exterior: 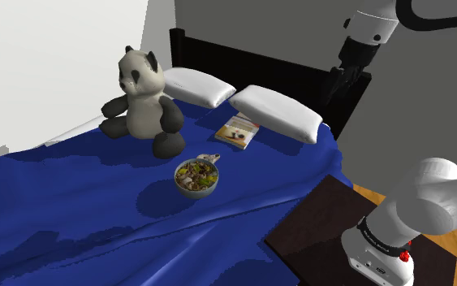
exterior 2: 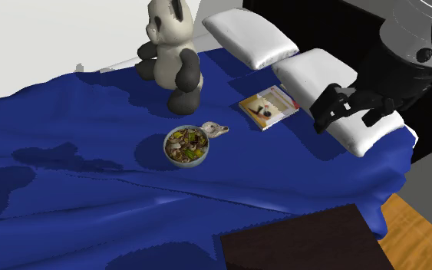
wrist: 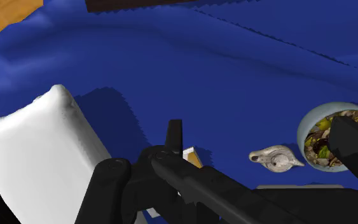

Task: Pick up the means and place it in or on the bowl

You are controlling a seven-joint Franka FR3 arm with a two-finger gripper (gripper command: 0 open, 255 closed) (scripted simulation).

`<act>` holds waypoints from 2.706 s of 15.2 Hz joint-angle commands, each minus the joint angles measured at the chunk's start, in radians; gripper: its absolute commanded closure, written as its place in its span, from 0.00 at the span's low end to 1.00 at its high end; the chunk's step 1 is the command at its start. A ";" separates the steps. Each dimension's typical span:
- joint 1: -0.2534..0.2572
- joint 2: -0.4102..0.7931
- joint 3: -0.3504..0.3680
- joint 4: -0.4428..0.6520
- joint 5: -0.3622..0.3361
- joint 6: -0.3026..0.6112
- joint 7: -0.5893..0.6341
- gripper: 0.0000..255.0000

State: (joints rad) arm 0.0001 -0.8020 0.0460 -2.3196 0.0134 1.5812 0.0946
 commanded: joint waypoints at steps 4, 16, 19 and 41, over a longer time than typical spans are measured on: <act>0.020 0.061 -0.025 -0.041 -0.016 0.105 -0.082 0.00; 0.098 0.418 -0.102 -0.072 -0.043 0.500 -0.402 0.00; 0.117 0.526 -0.113 -0.047 -0.038 0.585 -0.481 0.00; 0.177 1.329 -0.028 0.419 -0.003 0.925 -0.988 0.00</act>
State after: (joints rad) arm 0.1746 0.4814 0.0109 -1.9427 0.0157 2.5025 -0.8747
